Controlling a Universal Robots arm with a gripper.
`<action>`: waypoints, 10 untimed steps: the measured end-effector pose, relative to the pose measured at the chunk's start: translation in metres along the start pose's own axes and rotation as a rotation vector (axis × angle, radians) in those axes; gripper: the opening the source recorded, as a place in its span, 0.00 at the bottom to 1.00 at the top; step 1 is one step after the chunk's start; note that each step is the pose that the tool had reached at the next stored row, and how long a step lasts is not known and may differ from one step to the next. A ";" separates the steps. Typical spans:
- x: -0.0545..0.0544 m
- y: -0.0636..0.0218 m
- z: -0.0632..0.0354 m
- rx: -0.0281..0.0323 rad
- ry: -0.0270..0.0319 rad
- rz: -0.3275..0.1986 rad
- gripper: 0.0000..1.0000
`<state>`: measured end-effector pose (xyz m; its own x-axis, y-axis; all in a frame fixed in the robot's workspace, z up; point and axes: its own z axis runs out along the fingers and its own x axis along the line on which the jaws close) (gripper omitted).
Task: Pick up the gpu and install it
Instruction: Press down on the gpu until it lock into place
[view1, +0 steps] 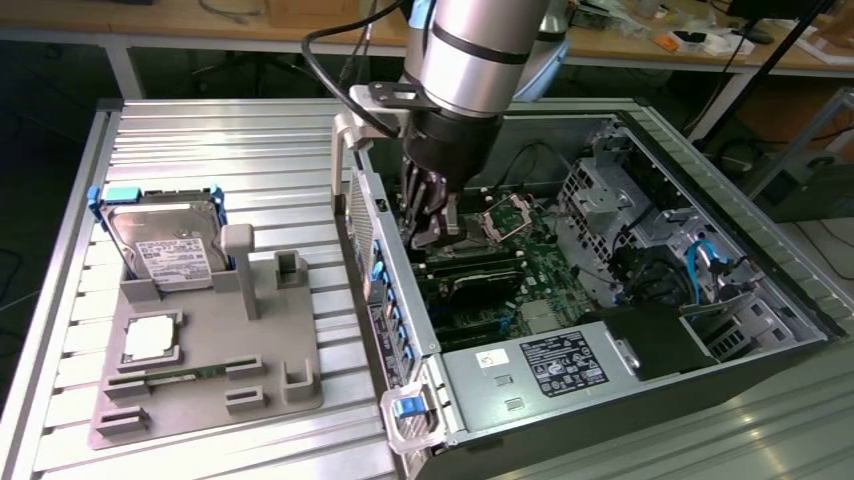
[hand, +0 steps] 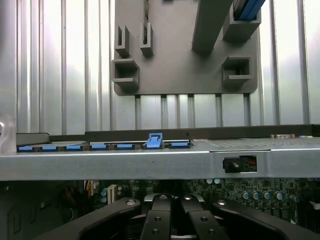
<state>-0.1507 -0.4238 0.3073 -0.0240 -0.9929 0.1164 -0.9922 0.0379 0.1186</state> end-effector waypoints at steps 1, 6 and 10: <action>0.000 0.0000 -0.0001 -0.0120 -0.0001 -0.001 0.11; 0.000 0.0000 0.0013 -0.0268 -0.0002 -0.003 0.11; -0.001 -0.0008 0.0065 -0.0276 -0.0033 -0.004 0.11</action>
<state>-0.1507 -0.4240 0.3008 -0.0208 -0.9934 0.1127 -0.9886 0.0372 0.1462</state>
